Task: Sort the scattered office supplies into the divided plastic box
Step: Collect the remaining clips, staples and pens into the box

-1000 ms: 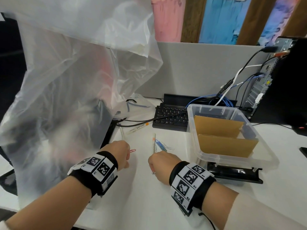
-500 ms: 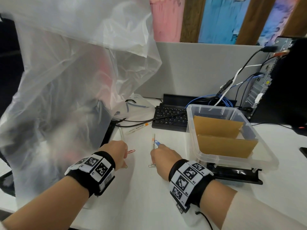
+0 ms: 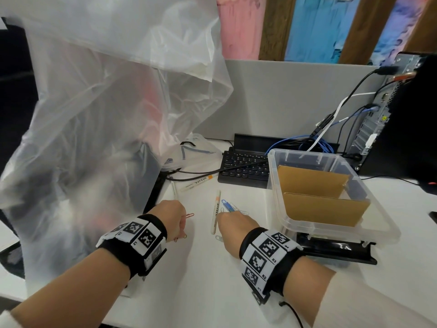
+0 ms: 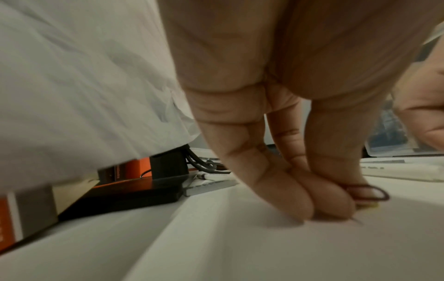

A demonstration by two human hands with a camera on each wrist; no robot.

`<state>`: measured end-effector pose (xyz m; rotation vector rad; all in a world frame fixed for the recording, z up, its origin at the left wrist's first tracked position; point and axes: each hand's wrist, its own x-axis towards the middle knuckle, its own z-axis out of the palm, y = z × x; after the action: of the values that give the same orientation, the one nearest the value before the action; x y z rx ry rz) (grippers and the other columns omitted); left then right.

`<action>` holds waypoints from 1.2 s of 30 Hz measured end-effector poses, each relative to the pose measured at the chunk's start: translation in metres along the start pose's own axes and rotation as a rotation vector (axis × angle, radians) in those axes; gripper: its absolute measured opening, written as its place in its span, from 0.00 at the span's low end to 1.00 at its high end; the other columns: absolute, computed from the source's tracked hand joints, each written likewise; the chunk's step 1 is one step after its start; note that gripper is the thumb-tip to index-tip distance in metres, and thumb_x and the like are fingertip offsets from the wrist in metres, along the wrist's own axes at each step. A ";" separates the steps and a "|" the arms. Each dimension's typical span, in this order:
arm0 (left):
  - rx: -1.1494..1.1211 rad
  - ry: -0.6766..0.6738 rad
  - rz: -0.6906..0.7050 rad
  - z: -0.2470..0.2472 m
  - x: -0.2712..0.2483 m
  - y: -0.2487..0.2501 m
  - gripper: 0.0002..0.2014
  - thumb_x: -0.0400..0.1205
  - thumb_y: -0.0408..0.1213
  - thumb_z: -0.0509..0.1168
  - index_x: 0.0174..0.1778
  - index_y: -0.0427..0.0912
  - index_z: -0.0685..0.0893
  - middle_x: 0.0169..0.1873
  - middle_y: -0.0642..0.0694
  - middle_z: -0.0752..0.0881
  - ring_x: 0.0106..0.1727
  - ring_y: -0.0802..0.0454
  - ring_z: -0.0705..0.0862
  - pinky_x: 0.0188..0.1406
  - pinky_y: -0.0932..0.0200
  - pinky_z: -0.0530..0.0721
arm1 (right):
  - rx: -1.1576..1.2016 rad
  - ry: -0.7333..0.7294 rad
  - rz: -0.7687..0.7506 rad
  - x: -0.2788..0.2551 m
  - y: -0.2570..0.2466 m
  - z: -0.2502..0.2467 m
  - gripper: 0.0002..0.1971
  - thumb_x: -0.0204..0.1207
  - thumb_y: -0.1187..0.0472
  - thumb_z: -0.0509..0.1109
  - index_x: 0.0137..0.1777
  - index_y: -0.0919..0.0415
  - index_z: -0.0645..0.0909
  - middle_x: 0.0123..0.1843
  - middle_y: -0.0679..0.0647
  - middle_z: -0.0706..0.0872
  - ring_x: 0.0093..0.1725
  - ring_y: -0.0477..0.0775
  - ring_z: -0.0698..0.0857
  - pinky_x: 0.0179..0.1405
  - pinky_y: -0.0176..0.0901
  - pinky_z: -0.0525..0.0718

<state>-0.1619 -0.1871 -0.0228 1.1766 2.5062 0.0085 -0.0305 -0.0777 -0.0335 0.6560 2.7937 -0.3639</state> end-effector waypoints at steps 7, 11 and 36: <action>-0.013 0.026 0.025 0.001 -0.001 -0.001 0.08 0.73 0.40 0.76 0.41 0.44 0.84 0.39 0.50 0.86 0.40 0.54 0.85 0.45 0.62 0.84 | 0.065 -0.039 0.104 0.004 0.003 0.003 0.04 0.83 0.65 0.59 0.47 0.59 0.72 0.34 0.51 0.64 0.42 0.55 0.72 0.46 0.42 0.70; 0.020 0.006 0.048 0.004 0.000 0.005 0.04 0.76 0.34 0.72 0.38 0.46 0.83 0.40 0.49 0.87 0.44 0.51 0.87 0.50 0.61 0.85 | 0.056 -0.051 0.137 0.007 0.000 0.006 0.18 0.83 0.66 0.59 0.32 0.58 0.60 0.33 0.50 0.61 0.47 0.55 0.72 0.47 0.42 0.71; 0.366 0.012 -0.081 -0.002 0.045 0.029 0.14 0.86 0.34 0.56 0.63 0.34 0.81 0.63 0.40 0.83 0.65 0.43 0.82 0.61 0.57 0.78 | 0.015 -0.029 0.125 0.003 0.004 0.006 0.14 0.84 0.63 0.59 0.67 0.64 0.74 0.65 0.63 0.80 0.63 0.64 0.80 0.58 0.48 0.77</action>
<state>-0.1677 -0.1344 -0.0315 1.2056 2.6364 -0.4841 -0.0301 -0.0750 -0.0411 0.8176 2.7089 -0.3661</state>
